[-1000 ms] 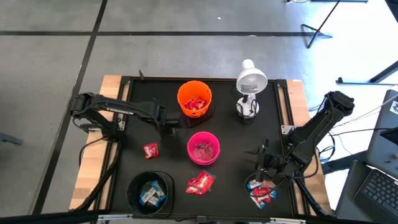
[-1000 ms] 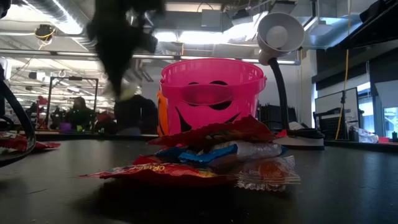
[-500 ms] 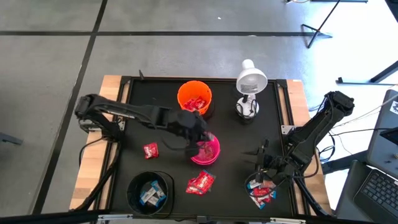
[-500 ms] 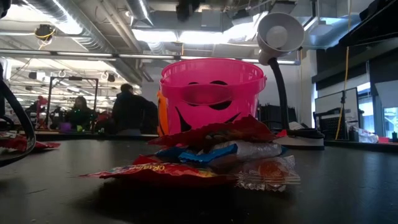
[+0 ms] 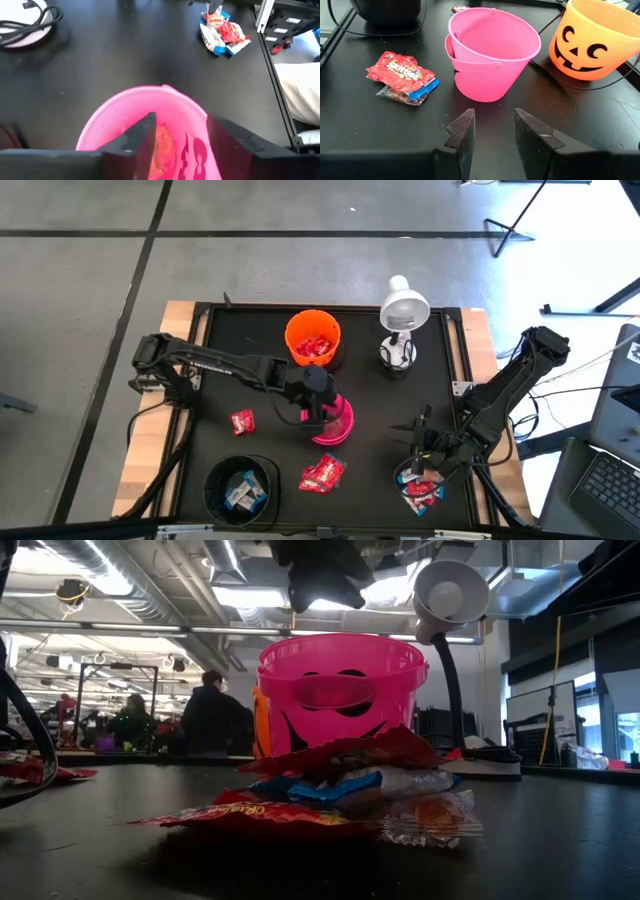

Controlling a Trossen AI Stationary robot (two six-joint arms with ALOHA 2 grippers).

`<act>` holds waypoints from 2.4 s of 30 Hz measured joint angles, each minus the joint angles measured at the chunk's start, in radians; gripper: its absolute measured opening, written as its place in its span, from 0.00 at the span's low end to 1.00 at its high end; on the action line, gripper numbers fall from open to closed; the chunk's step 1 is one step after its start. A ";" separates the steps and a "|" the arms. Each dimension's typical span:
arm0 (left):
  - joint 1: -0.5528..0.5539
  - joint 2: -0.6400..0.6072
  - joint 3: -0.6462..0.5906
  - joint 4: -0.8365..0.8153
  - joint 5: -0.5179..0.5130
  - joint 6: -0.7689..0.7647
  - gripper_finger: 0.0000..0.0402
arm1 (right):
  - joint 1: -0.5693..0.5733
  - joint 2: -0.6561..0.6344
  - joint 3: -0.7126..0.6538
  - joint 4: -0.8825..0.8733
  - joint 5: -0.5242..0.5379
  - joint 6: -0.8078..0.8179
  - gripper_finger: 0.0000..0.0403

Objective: Sort candy
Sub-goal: Put the red candy into the orange bucket

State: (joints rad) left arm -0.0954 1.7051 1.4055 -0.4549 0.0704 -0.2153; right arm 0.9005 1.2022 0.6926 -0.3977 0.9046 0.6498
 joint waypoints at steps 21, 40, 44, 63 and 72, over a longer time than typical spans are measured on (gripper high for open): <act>-0.011 -0.232 -0.220 -0.799 -0.147 -0.274 0.55 | 0.000 0.000 0.000 0.008 0.012 0.000 0.33; -0.058 -0.232 -0.611 -0.501 0.026 -0.338 0.77 | 0.000 0.000 0.000 0.006 0.000 -0.026 0.33; -0.075 -0.232 -0.659 -0.447 0.042 -0.362 0.77 | 0.000 0.000 0.000 0.006 0.000 -0.026 0.33; -0.084 -0.233 -0.721 -0.404 -0.056 -0.377 0.34 | 0.000 0.000 0.000 0.006 0.000 -0.026 0.33; -0.043 -0.232 -0.651 -0.479 -0.066 -0.334 0.05 | 0.000 0.000 0.000 0.006 0.001 -0.028 0.33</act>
State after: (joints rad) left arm -0.1385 1.4734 0.7542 -0.9336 0.0044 -0.5497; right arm 0.9009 1.2018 0.6926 -0.3920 0.9054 0.6220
